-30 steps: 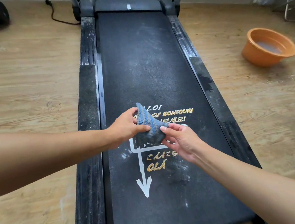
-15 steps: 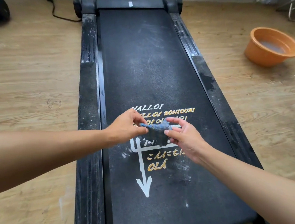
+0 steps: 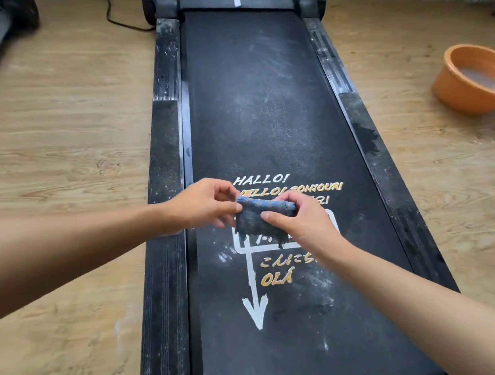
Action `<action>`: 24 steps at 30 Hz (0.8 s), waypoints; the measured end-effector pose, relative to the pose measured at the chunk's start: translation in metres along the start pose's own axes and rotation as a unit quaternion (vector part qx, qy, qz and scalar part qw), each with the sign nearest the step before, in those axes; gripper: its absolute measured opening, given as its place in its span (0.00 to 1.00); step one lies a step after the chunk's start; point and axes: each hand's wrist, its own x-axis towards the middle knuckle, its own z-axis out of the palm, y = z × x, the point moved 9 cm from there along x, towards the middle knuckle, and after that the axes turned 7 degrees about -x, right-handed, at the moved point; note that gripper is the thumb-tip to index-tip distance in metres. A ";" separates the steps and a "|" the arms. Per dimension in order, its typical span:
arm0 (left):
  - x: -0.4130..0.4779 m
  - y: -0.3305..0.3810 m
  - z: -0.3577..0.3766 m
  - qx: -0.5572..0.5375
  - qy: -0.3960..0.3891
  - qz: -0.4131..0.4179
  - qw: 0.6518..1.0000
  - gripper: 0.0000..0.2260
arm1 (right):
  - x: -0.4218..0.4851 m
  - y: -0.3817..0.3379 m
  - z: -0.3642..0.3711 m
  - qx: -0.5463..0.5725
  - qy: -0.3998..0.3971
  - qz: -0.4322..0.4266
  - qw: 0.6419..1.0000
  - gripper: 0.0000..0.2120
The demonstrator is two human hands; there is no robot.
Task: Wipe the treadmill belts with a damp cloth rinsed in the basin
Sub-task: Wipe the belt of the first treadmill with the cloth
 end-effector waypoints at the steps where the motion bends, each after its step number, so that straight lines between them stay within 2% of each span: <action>1: -0.002 -0.006 -0.016 0.072 0.010 0.005 0.997 0.04 | 0.003 -0.013 0.001 -0.053 0.030 -0.032 0.998 0.11; 3: -0.007 -0.024 -0.046 0.257 0.039 0.024 0.965 0.07 | 0.004 -0.038 0.020 -0.112 0.038 -0.088 0.989 0.10; 5: -0.012 -0.048 -0.069 0.340 0.081 0.046 0.936 0.11 | 0.002 -0.044 0.062 -0.210 -0.027 -0.124 0.970 0.09; 7: -0.017 -0.067 -0.081 0.351 0.143 0.101 0.920 0.16 | -0.003 -0.026 0.111 -0.344 -0.099 -0.092 0.929 0.10; 8: -0.019 -0.077 -0.081 0.349 0.167 0.121 0.914 0.19 | -0.005 -0.019 0.127 -0.385 -0.095 -0.080 0.915 0.10; 11: -0.020 -0.094 -0.075 0.344 0.219 0.151 0.901 0.24 | -0.014 -0.029 0.140 -0.400 0.055 -0.152 0.902 0.10; 12: -0.019 -0.094 -0.075 0.348 0.236 0.161 0.893 0.23 | -0.015 -0.028 0.143 -0.396 0.089 -0.170 0.898 0.14; 15: -0.009 -0.083 -0.087 0.367 0.278 0.198 0.865 0.20 | -0.009 0.000 0.161 -0.418 0.078 -0.124 0.897 0.31; 18: 0.005 -0.082 -0.103 0.370 0.308 0.184 0.857 0.26 | 0.000 0.015 0.181 -0.485 0.070 -0.107 0.865 0.40; 21: 0.012 -0.093 -0.100 0.384 0.297 0.178 0.856 0.28 | 0.031 0.009 0.185 -0.495 0.066 -0.101 0.861 0.42; 24: 0.014 -0.093 -0.101 0.390 0.292 0.180 0.855 0.27 | 0.066 -0.003 0.185 -0.504 0.073 -0.105 0.854 0.39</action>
